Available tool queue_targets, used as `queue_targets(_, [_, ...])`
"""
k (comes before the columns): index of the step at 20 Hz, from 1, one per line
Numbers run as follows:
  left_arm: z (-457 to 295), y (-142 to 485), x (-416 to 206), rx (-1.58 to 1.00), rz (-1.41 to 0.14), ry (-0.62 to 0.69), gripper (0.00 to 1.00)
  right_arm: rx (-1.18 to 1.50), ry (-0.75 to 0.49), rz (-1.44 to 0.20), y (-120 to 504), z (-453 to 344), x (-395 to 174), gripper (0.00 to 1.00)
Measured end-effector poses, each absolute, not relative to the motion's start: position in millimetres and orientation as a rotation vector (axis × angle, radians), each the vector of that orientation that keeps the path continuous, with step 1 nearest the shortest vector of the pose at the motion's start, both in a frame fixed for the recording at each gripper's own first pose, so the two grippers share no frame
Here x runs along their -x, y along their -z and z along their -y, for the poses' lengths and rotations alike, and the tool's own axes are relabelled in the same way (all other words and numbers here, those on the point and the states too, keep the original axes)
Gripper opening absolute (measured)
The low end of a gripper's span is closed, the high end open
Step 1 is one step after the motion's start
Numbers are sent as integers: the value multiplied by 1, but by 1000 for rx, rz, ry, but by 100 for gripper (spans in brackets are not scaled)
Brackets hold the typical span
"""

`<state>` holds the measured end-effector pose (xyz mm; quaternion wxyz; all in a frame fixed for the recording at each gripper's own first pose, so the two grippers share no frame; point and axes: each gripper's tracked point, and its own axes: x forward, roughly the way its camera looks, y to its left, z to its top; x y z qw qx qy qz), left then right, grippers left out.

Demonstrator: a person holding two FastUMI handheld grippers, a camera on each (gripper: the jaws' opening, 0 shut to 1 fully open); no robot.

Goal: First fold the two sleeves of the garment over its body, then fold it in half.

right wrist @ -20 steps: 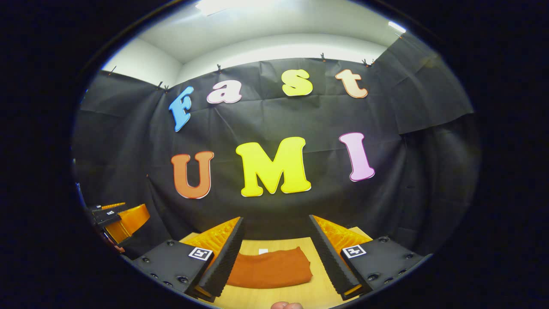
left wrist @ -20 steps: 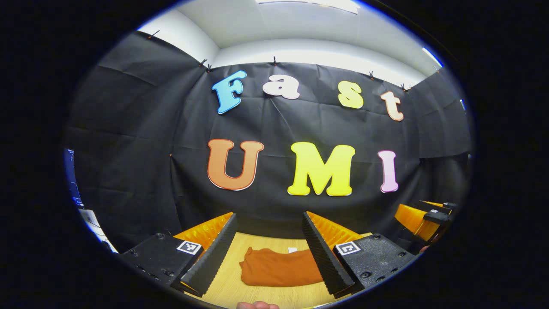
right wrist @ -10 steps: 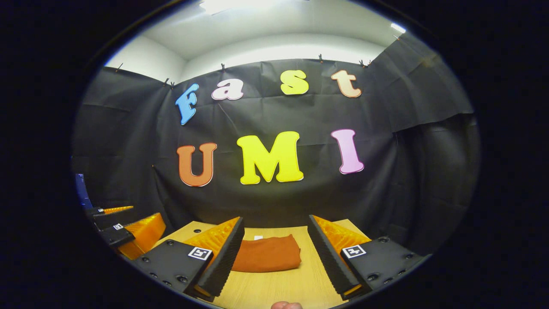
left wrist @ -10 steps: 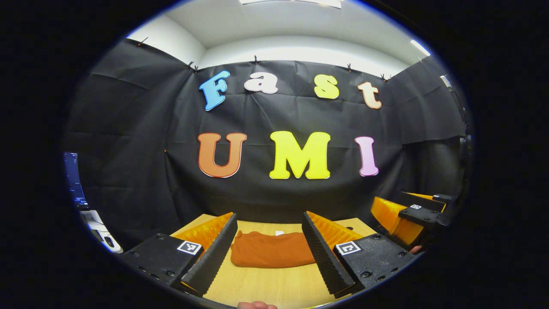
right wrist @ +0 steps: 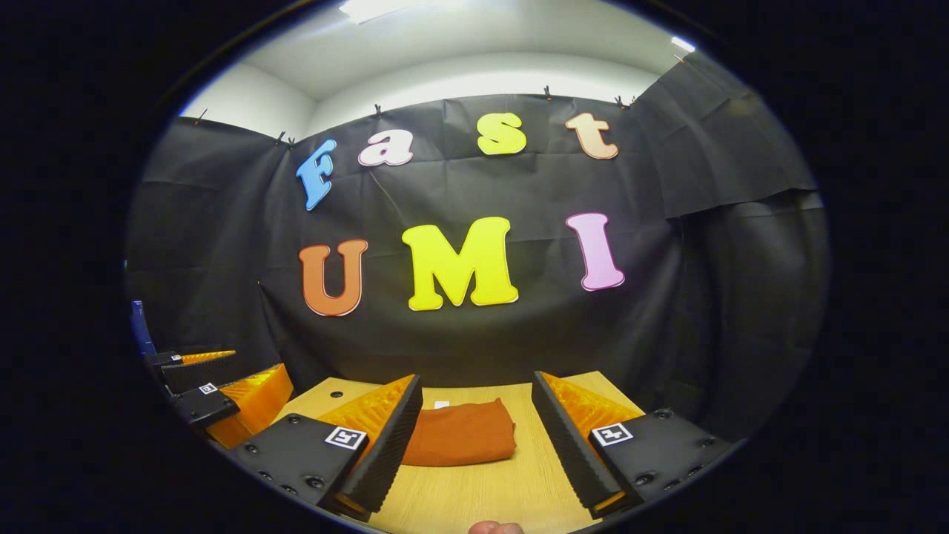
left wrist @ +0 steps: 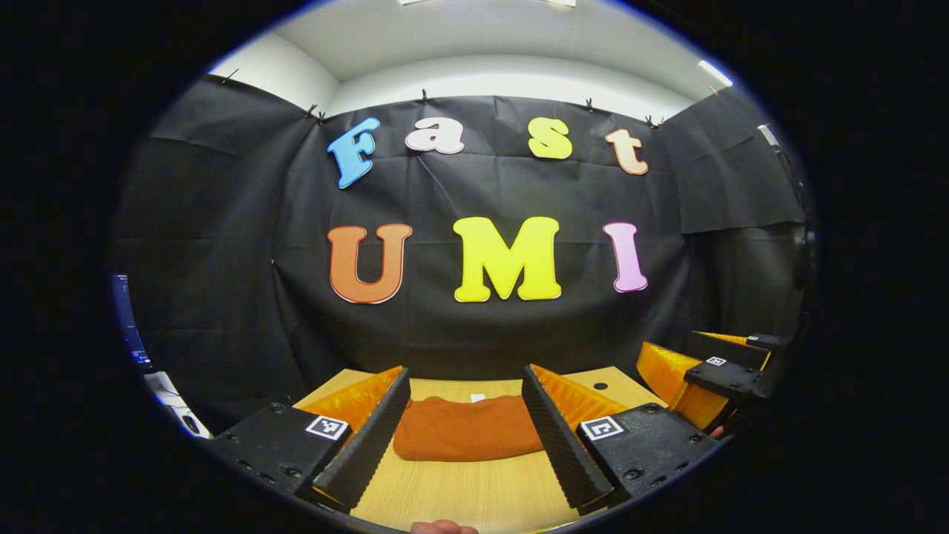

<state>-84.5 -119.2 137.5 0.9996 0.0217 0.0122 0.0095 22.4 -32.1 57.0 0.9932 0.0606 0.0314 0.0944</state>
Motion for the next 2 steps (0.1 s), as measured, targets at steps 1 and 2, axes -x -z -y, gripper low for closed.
queue_targets(1, [120, -138, 84, -38, -22, -22, 98, -126, -192, -69, -55, 31, -24, 94])
queue_targets(2, [119, -137, 82, -35, -19, -24, 98, -128, -191, -70, -57, 32, -25, 94])
